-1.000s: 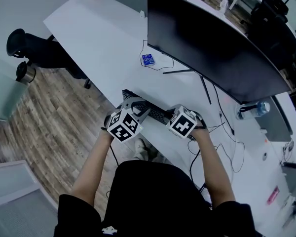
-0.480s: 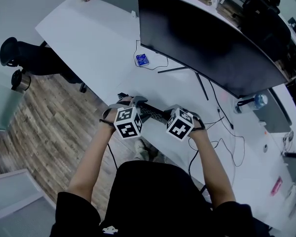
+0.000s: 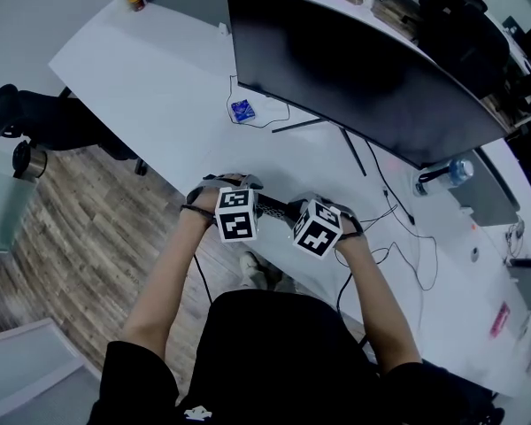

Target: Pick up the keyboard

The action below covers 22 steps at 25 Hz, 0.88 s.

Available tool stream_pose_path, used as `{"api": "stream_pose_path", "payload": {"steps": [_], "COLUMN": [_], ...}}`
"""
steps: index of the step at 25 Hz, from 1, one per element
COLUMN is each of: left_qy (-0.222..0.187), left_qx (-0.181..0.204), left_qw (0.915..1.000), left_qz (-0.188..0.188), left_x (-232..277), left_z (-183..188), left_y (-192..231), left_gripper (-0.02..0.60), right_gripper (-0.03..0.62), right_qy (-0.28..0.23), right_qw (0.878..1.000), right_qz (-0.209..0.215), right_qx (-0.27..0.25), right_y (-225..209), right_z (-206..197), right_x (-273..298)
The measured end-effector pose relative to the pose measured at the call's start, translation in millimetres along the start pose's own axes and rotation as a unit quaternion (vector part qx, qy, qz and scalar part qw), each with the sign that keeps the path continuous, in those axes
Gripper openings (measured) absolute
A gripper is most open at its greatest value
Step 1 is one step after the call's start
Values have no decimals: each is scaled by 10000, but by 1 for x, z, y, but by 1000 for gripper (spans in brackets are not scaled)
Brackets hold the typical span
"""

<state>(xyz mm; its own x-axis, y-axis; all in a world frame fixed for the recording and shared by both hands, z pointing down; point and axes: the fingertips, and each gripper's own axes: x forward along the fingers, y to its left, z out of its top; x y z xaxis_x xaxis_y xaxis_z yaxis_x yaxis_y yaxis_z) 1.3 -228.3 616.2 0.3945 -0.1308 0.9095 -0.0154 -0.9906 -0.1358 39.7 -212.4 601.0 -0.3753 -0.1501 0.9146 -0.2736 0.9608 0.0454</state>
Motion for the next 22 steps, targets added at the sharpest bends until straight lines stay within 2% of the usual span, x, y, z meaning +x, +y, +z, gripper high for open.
{"api": "stream_pose_path", "payload": {"steps": [5, 16, 22], "left_qy": [257, 653, 870], "left_qx": [187, 793, 926], "left_qw": [9991, 9937, 9894], "left_qz": [-271, -453, -703], "left_x": [12, 24, 37], "left_z": [-5, -8, -16], "left_y": [-6, -7, -19], "left_gripper": [239, 238, 219], "right_gripper": [91, 91, 91], "right_qy": [-23, -12, 1], "right_qw": [10000, 9999, 9998], "right_qz": [-17, -36, -65], "right_qx": [-15, -136, -185], "right_y": [0, 4, 6], "right_z": [0, 2, 1], "right_x": [0, 0, 0]}}
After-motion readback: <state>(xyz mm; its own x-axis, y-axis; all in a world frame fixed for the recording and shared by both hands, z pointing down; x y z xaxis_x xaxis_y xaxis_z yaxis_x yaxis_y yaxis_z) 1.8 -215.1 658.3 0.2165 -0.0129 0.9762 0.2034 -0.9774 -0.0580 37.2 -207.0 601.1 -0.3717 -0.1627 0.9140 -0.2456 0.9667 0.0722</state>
